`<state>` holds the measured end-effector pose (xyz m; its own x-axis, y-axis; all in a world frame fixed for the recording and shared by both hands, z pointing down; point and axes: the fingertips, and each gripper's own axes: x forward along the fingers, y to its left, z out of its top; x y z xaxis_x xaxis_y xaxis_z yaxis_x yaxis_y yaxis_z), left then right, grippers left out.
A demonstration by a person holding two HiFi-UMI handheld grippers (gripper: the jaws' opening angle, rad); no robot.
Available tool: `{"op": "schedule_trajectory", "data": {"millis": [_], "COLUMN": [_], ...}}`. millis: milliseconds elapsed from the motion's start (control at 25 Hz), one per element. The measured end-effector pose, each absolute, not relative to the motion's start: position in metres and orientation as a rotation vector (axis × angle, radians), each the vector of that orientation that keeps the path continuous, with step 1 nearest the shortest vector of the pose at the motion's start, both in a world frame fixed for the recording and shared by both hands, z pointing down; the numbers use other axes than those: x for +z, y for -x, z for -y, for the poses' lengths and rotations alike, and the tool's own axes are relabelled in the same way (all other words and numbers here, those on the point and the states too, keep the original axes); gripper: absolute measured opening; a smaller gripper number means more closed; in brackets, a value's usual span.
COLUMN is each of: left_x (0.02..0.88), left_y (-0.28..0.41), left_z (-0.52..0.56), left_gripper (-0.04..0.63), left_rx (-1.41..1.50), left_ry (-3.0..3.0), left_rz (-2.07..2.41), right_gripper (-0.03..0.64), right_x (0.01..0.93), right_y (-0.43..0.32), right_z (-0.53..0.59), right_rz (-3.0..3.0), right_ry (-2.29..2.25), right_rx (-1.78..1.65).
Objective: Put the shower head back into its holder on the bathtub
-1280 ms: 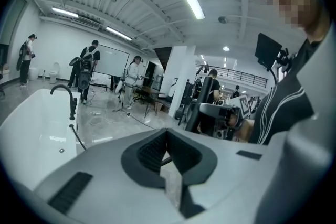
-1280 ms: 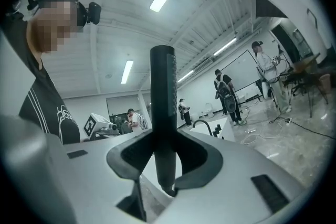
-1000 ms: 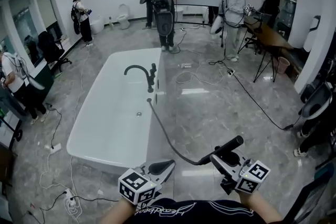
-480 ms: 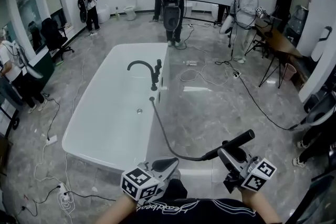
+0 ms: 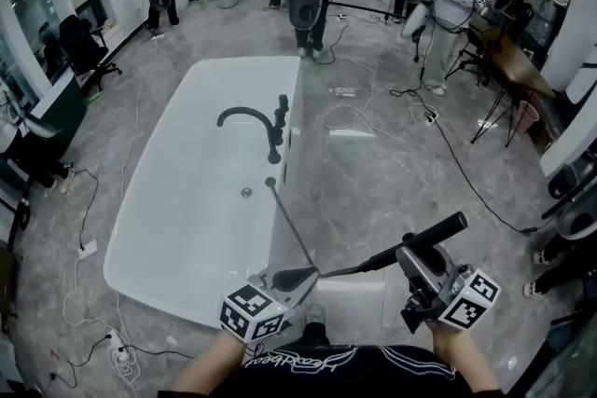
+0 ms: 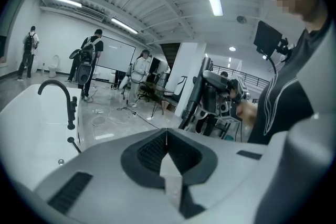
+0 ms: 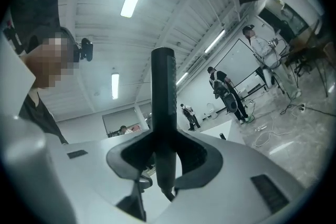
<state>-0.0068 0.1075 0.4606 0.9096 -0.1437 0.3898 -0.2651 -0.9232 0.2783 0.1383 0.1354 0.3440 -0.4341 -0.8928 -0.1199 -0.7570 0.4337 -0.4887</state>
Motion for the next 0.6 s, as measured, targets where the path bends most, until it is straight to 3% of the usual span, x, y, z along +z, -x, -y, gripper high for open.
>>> {"op": "schedule_trajectory", "data": {"millis": [360,600], "left_x": [0.46,0.472], "left_y": [0.002,-0.014], "left_z": [0.002,0.016], "left_gripper": [0.005,0.005], "left_rx": [0.555,0.588], "left_ry": [-2.752,-2.702], "left_rz": [0.328,0.32], "right_gripper": [0.135,0.135], "right_x": [0.326,0.315], "right_y": [-0.142,-0.156], "right_z": [-0.016,0.019], "right_rz": [-2.338,-2.348], "right_ry": [1.308,1.246], "right_rx": [-0.539,-0.519]}}
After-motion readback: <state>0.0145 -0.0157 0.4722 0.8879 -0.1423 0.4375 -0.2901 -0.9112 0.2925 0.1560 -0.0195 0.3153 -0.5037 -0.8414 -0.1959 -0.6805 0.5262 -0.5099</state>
